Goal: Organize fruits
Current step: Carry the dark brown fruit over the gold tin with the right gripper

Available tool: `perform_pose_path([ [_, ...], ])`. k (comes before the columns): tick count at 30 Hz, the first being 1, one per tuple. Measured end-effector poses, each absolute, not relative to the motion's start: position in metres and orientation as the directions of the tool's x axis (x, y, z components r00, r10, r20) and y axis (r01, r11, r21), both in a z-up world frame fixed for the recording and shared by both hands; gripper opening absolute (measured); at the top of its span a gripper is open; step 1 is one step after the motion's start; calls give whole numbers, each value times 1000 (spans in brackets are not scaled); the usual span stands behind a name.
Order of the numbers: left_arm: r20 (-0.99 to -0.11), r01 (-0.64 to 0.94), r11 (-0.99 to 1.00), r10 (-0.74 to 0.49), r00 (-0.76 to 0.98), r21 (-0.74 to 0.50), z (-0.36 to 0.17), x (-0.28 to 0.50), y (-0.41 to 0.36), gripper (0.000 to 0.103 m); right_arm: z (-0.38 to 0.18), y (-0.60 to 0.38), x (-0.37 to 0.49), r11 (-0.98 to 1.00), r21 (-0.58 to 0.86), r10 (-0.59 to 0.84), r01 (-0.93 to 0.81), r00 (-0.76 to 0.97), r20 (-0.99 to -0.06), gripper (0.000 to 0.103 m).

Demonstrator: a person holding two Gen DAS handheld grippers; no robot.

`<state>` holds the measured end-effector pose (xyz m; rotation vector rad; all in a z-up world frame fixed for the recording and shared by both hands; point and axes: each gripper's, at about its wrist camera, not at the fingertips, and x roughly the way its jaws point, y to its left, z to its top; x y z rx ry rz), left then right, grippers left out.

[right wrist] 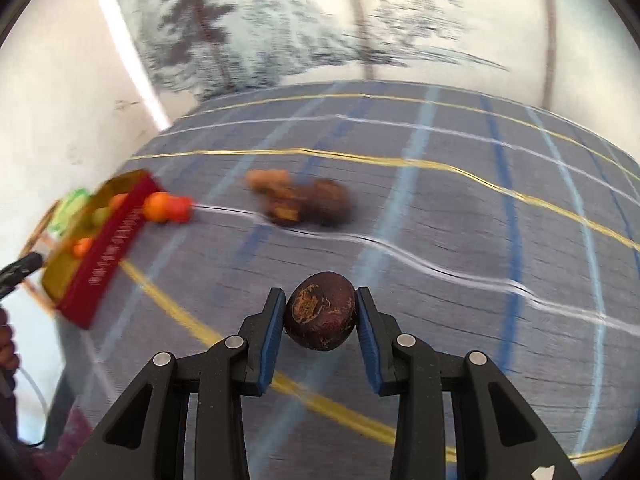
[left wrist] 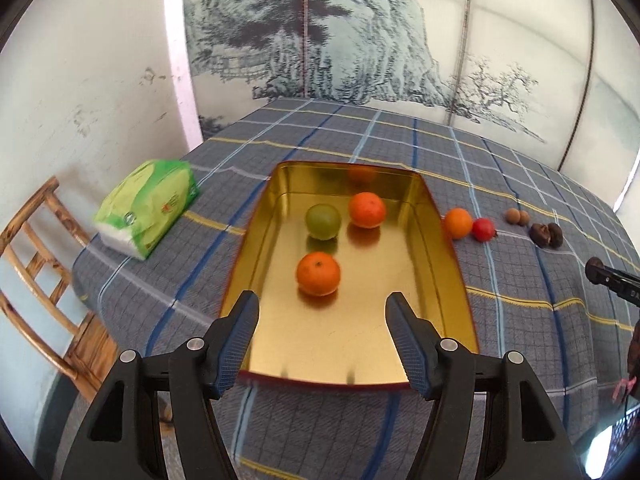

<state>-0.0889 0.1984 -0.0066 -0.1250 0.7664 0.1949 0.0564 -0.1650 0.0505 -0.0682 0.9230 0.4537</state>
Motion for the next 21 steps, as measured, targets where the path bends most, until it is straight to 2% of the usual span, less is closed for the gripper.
perform_pose_path([
  [10, -688, -240, 970, 155, 709, -29, -3, -99, 207, 67, 90, -28, 48, 719, 174, 549, -673, 396, -737, 33],
  [21, -700, -249, 968, 184, 690, 9, -6, -105, 213, 67, 61, 75, 74, 622, 203, 555, -756, 243, -796, 33],
])
